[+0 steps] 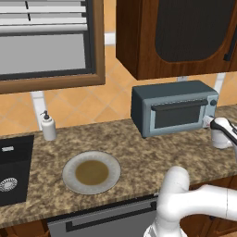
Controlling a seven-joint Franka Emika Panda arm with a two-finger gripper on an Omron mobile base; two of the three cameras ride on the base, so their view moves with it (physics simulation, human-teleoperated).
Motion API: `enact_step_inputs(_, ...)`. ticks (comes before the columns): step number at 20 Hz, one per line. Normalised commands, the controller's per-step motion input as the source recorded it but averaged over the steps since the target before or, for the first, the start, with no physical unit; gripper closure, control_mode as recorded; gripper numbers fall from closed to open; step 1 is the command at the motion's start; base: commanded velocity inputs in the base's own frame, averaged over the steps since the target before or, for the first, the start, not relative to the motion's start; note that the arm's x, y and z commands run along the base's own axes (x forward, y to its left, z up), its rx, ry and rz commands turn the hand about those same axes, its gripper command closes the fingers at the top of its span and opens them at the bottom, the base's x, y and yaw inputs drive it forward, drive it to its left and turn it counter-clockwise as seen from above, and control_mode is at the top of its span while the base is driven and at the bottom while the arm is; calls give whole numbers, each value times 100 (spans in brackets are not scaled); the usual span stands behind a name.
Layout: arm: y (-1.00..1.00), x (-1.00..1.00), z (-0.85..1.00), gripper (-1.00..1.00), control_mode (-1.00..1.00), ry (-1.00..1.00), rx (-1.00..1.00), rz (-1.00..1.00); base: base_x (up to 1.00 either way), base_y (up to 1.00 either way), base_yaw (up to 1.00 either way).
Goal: Pick up the kebab skewer and baguette bread, and place them inside the toaster oven. Close the toaster oven door and start by setting the timer.
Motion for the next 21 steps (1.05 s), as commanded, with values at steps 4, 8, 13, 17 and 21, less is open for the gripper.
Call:
enact_step_inputs(4,0,-1,0,100,-100,0,18,-10,0,0,0)
enact_step_inputs(8,0,0,0,100,-100,0,16,-12,0,0,0)
enact_step_inputs(13,0,-2,-2,100,-100,0,14,-12,0,0,0)
enact_step_inputs(17,0,0,-2,100,-100,0,13,-13,0,0,0)
enact_step_inputs(21,0,0,-2,100,-100,0,13,-13,0,0,0)
